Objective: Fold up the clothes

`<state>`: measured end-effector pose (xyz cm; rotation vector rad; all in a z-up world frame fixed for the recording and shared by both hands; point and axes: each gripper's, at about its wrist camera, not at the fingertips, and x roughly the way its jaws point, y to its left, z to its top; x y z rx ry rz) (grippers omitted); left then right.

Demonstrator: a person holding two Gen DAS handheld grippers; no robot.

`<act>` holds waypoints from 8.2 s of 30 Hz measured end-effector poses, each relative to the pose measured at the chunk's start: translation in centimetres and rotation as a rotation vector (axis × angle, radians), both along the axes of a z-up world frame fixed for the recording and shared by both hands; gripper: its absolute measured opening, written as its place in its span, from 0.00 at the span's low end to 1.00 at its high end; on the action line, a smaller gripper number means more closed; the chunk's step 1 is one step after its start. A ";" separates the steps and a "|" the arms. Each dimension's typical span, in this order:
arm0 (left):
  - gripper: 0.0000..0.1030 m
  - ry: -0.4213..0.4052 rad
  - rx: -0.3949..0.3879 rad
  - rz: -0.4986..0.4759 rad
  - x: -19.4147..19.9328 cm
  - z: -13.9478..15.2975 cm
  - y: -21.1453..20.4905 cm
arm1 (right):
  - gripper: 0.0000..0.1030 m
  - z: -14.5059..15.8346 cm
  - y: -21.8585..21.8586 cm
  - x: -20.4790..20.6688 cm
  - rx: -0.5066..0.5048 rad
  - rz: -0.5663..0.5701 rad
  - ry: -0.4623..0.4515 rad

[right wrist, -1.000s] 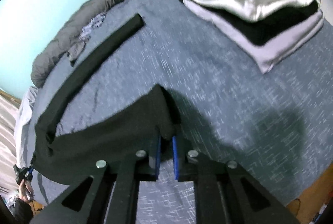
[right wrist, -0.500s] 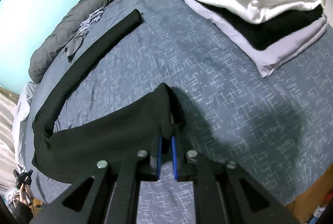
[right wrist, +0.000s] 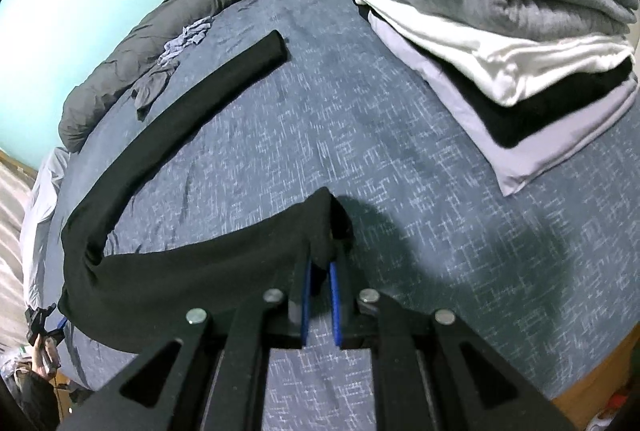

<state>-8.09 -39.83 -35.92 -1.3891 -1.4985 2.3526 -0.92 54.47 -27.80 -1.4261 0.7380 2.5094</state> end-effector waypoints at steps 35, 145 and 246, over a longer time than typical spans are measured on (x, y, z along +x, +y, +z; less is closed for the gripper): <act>0.12 -0.020 -0.169 -0.063 1.1 2.6 2.2 | 0.06 2.2 2.9 -0.9 0.082 -0.036 -0.008; 0.76 0.220 -0.611 -0.197 -18.5 3.2 22.0 | 0.45 -5.9 6.3 -34.7 0.073 0.012 0.153; 0.77 0.193 -0.453 0.041 -16.0 4.0 12.2 | 0.18 -2.4 -33.6 -41.6 0.273 0.794 0.176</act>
